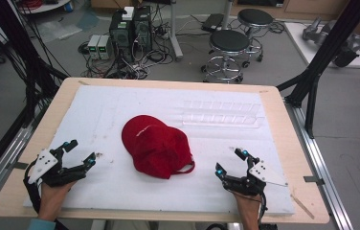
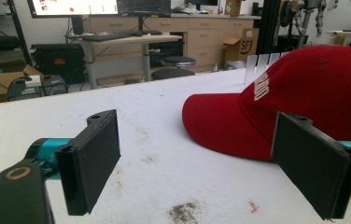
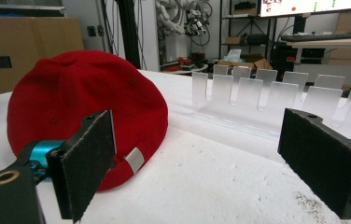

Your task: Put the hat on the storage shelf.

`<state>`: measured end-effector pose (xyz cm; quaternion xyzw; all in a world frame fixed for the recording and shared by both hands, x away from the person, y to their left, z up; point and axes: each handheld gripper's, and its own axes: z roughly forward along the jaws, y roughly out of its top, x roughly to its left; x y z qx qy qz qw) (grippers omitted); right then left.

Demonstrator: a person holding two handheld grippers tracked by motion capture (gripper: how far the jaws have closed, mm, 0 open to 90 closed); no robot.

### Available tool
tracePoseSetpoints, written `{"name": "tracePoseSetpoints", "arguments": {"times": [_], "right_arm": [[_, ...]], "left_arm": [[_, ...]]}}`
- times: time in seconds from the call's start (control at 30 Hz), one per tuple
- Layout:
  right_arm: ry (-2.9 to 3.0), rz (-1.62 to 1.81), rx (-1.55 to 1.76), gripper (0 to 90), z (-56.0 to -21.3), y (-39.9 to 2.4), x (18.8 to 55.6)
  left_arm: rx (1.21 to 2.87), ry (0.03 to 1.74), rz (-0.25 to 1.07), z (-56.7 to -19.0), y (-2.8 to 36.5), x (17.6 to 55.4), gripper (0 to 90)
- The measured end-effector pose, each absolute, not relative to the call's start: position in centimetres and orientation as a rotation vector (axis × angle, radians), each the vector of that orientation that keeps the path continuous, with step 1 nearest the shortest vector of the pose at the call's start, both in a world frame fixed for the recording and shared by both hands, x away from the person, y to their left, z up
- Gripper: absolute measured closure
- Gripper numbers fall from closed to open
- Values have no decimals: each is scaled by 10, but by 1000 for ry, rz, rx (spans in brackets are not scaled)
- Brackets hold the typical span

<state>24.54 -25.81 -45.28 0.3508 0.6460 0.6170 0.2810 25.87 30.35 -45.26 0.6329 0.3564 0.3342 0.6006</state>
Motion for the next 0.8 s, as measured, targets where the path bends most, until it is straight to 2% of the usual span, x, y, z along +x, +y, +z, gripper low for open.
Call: {"name": "tracePoseSetpoints", "arguments": {"times": [0.8], "right_arm": [[1805,1607,915,101,-451,-253,248]], "left_arm": [[1486,822,780,-452,302,259,159]]}}
